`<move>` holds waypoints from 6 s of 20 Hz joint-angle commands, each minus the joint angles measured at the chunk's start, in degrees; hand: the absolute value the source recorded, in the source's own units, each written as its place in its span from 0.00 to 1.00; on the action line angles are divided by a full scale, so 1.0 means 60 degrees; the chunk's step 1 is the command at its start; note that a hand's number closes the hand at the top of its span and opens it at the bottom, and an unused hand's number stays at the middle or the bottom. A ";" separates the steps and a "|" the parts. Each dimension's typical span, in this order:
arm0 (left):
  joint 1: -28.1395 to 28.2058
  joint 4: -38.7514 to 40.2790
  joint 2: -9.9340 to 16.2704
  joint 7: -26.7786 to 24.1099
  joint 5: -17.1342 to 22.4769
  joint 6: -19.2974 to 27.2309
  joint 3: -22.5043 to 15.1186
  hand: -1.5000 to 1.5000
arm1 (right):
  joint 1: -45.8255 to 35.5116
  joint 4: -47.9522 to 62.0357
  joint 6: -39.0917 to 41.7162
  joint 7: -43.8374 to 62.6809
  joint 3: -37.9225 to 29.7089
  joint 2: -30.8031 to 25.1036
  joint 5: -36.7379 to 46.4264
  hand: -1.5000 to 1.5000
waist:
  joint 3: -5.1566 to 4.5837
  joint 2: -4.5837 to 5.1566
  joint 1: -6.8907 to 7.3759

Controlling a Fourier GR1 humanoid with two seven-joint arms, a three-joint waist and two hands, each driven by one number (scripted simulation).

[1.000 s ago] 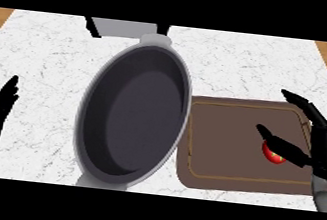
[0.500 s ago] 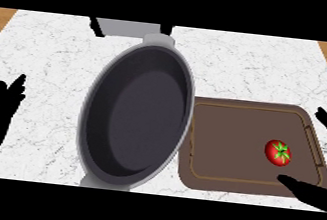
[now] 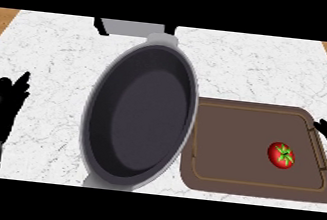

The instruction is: Pick the tomato from the tray and place it in the pot

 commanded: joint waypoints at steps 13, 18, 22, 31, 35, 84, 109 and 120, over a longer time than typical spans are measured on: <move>-0.0227 0.0137 -0.0505 0.0055 -0.0573 -0.0465 0.0483 0.50 | -0.1616 0.0284 0.3195 0.2970 0.0258 0.1550 0.0064 0.00 | 0.0034 0.0011 0.0044; 0.0218 -0.0897 -0.0530 0.0734 -0.0495 -0.0626 0.0552 0.50 | -0.0897 0.1664 0.2647 0.1505 0.0652 0.2021 0.1446 0.00 | 0.0040 0.0005 0.0053; -0.0662 0.0580 -0.0627 0.0091 -0.0858 -0.0685 0.0868 0.50 | -0.1708 0.2415 0.2673 0.1672 0.1084 0.2988 0.2167 0.00 | 0.0035 0.0027 0.0049; 0.0386 -0.1040 -0.1140 0.0702 -0.1193 -0.0894 0.1001 0.50 | -0.1892 0.3163 0.3128 0.0670 0.0166 0.3575 0.3184 0.00 | 0.0037 0.0004 0.0066; -0.0209 -0.0128 -0.1345 0.0129 -0.1546 -0.0869 0.1133 0.50 | -0.1871 0.3561 0.3532 0.0538 -0.0181 0.3748 0.3387 0.00 | 0.0034 0.0011 0.0032; 0.0110 -0.0716 -0.1989 0.0274 -0.2199 -0.1790 0.2001 0.50 | -0.0640 0.0572 0.3473 -0.1312 -0.0765 0.4032 0.7201 1.00 | 0.0029 -0.0029 -0.0058; -0.0125 -0.0668 -0.1855 0.0528 -0.2097 -0.2119 0.2036 0.50 | -0.9386 -0.1473 0.6478 0.3849 0.1825 0.8516 0.6370 1.00 | -0.0007 -0.0070 0.0173; -0.0265 -0.0417 -0.2136 0.0303 -0.2506 -0.1769 0.1815 0.50 | -1.1882 0.2953 0.4156 0.5856 0.2482 0.8588 0.4369 1.00 | 0.0019 0.0001 0.0218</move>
